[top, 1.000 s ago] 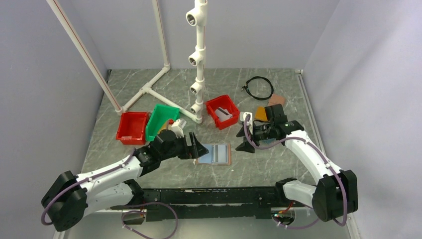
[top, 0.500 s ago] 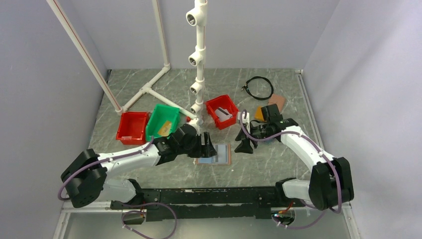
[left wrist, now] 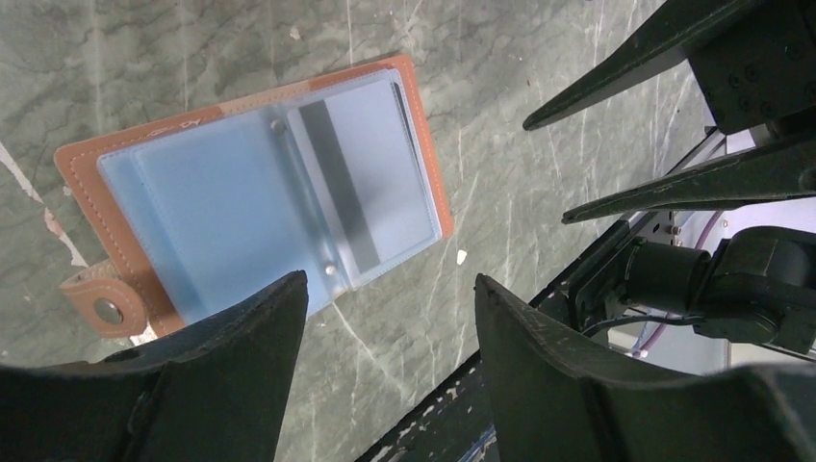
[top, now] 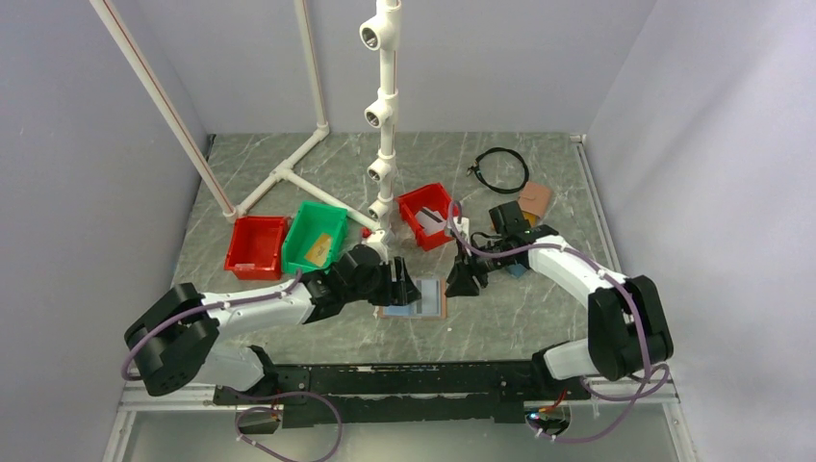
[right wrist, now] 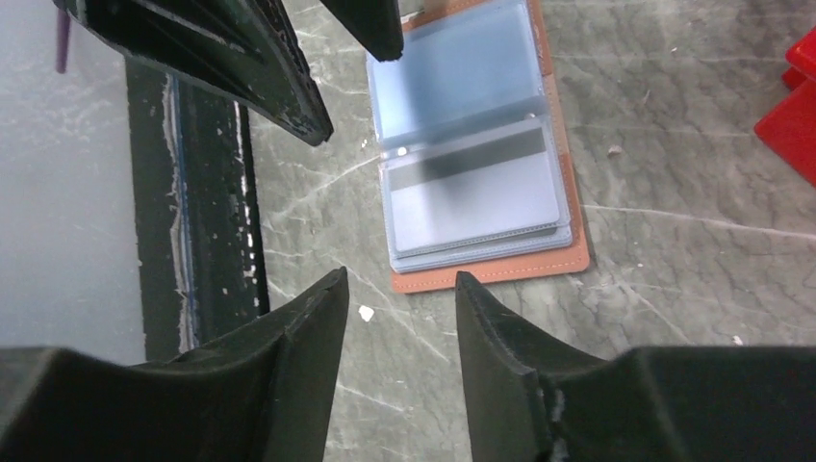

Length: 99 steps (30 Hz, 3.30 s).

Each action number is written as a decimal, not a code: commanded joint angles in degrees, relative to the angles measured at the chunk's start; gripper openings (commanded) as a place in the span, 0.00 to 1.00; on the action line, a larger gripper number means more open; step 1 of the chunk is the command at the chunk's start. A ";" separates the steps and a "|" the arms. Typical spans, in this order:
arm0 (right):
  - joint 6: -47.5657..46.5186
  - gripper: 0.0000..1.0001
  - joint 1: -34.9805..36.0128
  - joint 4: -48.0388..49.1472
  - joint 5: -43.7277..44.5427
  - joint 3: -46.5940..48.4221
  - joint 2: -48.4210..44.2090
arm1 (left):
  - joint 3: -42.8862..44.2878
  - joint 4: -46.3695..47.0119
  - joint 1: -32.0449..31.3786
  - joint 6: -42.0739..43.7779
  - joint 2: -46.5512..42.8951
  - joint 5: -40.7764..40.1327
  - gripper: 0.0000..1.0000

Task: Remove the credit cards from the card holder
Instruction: Place the credit card in the storage box, then remove the credit card from the card holder.

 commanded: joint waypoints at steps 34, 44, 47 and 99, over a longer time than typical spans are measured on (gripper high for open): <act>46.00 0.34 -0.37 22.68 4.91 -2.56 10.20 | 0.06 9.93 -0.21 -5.37 10.08 -2.05 0.52; 47.36 0.34 1.12 21.88 7.82 -1.95 12.37 | 0.68 10.83 -0.18 -5.39 11.40 -0.71 0.53; 47.30 0.34 1.40 21.93 8.08 -1.86 12.51 | 0.53 12.06 -0.19 -5.50 11.80 -0.09 0.53; 53.24 0.32 3.63 25.52 -2.62 -1.19 14.80 | -1.63 20.89 -0.27 -5.33 15.35 5.69 0.61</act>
